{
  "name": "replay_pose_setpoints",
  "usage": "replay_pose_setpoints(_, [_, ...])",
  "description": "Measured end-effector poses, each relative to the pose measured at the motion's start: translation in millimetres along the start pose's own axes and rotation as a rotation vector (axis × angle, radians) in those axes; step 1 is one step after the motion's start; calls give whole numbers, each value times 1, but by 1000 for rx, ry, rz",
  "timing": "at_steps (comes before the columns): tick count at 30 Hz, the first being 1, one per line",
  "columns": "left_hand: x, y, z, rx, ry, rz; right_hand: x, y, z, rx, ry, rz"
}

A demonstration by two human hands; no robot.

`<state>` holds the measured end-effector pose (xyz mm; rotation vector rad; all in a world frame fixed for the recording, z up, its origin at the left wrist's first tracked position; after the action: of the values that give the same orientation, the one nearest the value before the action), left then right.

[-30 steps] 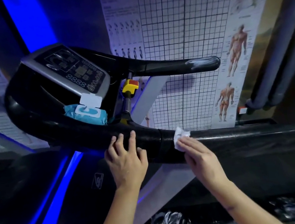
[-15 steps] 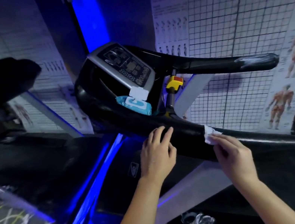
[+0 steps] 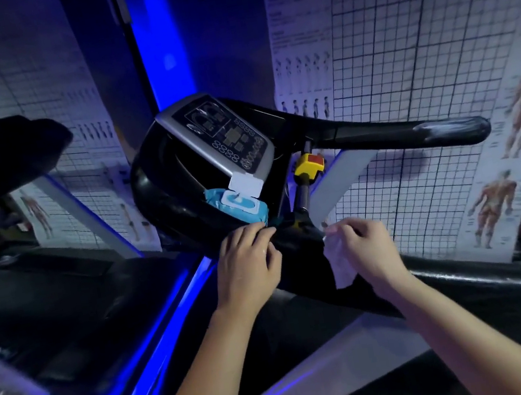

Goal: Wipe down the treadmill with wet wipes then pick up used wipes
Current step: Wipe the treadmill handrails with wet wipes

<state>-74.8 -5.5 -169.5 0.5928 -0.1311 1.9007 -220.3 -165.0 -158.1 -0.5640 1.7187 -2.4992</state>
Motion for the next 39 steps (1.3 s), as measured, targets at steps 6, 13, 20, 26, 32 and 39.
replay_pose_setpoints(6, [-21,-26,51,143,-59,53,-41,-18,36,-251,-128,186])
replay_pose_setpoints(13, [-48,-43,57,212,37,-3,-95,-19,82,-340,-175,223])
replay_pose_setpoints(20, [-50,-47,55,163,134,-62,-179,-15,136,-72,-421,-138])
replay_pose_setpoints(26, [-50,-46,56,153,124,-62,-241,-39,146,520,-634,-560])
replay_pose_setpoints(32, [-50,-46,56,139,107,-41,-262,-53,154,727,-634,-698])
replay_pose_setpoints(39, [-49,-44,56,152,94,-28,-259,-49,158,799,-681,-723])
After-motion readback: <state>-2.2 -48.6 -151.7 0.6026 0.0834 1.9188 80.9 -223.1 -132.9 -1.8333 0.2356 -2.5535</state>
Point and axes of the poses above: each hand's wrist, its own z-axis towards the middle knuckle, its own x-axis out of the back of the hand, y = z × x, the point moved 4 cm from there along z, towards the middle knuckle, and after that the axes turned 14 degrees about y, right-handed, at the moved point
